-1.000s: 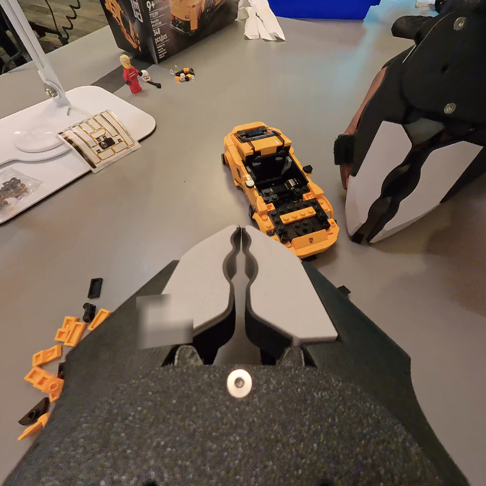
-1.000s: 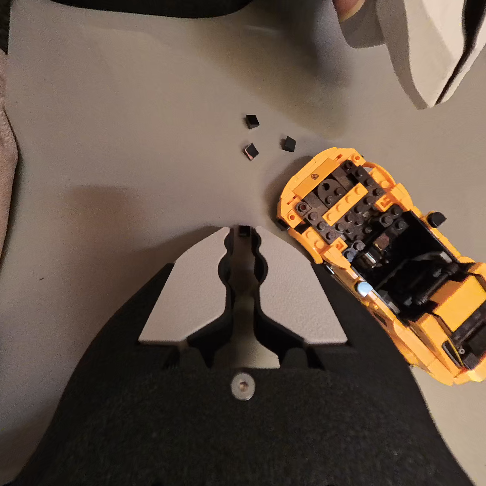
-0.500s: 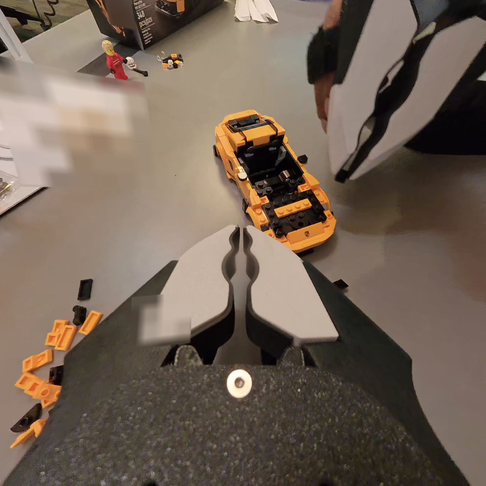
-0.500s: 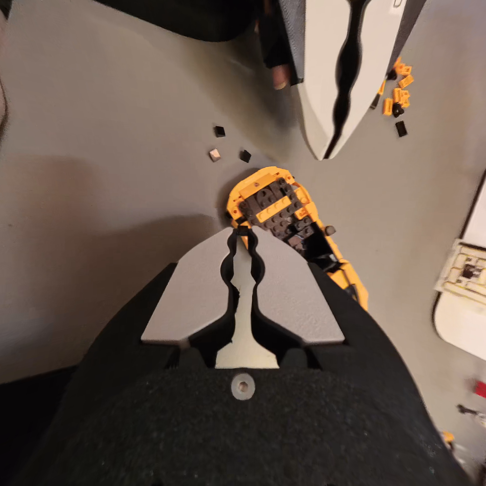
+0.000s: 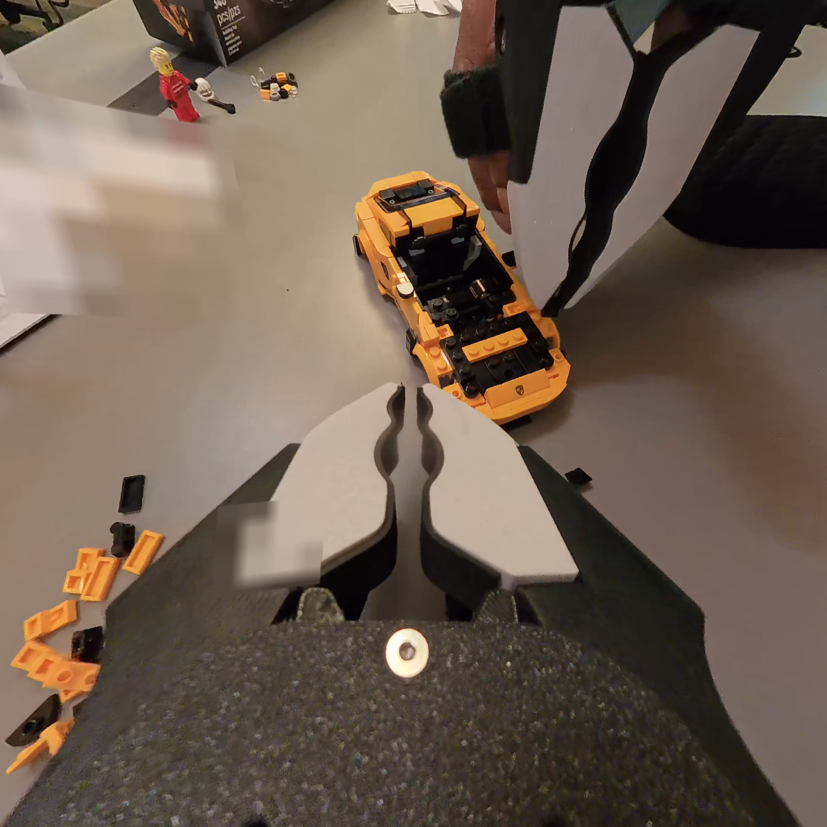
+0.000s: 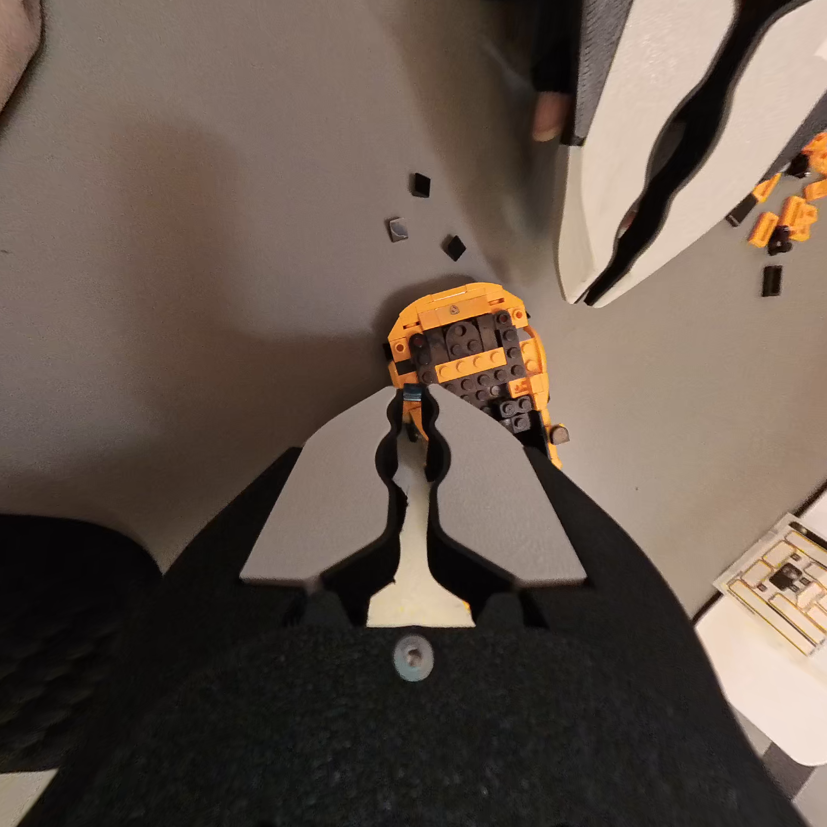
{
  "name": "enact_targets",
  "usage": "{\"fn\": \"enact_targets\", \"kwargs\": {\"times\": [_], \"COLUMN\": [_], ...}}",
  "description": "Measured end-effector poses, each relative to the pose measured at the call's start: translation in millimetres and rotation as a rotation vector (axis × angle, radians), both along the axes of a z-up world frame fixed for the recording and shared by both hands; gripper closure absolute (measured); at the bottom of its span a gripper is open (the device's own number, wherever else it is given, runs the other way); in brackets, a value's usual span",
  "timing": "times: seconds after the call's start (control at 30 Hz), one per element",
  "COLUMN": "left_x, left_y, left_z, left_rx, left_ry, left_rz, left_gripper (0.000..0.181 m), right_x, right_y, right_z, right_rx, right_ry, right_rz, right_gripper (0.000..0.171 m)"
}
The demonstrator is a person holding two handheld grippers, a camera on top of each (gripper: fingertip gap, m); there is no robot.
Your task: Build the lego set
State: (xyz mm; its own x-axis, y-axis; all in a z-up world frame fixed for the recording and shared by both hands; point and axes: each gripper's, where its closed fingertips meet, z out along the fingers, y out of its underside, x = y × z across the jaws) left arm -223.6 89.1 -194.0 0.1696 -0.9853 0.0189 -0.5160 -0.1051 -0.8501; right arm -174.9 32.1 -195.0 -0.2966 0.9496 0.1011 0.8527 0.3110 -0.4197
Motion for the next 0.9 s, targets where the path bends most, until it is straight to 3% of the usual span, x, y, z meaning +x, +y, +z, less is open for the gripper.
{"fn": "enact_targets", "kwargs": {"times": [0.63, 0.73, 0.9], "left_x": [1, 3, 15], "left_y": [-2, -4, -17], "left_z": [-2, 1, -1], "left_rx": [-0.016, -0.023, -0.093], "left_ry": [0.005, -0.014, 0.021], "left_rz": [-0.011, -0.011, -0.004], "left_gripper": [0.175, 0.16, 0.119], "right_x": [4, 4, 4], "right_y": [2, 2, 2], "right_z": [-8, -8, -8], "right_rx": [0.021, 0.021, 0.014], "right_ry": [-0.063, -0.06, -0.052], "right_rz": [0.101, 0.103, 0.103], "right_gripper": [0.164, 0.164, 0.164]}}
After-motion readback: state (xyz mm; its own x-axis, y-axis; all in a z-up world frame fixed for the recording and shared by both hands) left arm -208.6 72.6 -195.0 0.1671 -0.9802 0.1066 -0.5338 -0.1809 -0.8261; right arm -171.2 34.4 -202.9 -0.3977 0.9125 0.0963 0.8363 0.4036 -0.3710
